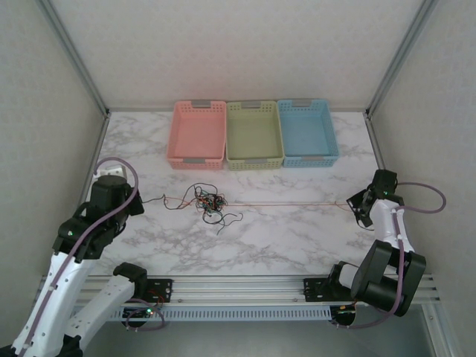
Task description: Untangle the cables
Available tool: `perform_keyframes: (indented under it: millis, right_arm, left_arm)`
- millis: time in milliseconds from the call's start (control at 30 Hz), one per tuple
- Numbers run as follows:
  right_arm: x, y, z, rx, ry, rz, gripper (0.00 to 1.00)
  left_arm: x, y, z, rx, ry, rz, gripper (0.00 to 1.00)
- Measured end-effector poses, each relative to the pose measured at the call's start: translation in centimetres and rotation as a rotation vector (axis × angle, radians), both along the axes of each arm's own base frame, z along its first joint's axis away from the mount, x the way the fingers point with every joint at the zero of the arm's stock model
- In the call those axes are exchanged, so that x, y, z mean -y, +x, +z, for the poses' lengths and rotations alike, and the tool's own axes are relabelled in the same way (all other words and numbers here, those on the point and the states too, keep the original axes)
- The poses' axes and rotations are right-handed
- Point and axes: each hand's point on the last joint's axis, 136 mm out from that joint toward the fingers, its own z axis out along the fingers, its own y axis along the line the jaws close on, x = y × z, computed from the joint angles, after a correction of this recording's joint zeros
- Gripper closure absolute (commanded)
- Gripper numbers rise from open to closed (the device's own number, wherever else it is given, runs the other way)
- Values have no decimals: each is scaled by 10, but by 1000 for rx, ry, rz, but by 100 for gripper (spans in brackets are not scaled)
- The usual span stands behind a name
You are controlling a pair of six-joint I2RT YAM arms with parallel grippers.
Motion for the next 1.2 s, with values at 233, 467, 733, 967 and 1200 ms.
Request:
perform_keyframes:
  millis: [233, 467, 733, 967, 1200]
  right_arm:
    - [0, -3, -3, -9, 3, -9, 100]
    - [0, -4, -5, -15, 1, -19, 100]
    - [-20, 2, -3, 1, 59, 52, 99]
    - [-64, 14, 13, 9, 47, 273, 53]
    - [-97, 13, 34, 56, 20, 447, 36]
  left_arm:
    - [-14, -6, 17, 42, 40, 46, 100]
    - [-29, -15, 52, 138, 70, 95, 100]
    - [-3, -7, 38, 106, -17, -17, 100]
    - [27, 9, -4, -25, -75, -121, 100]
    - [38, 12, -5, -28, -111, -160, 100]
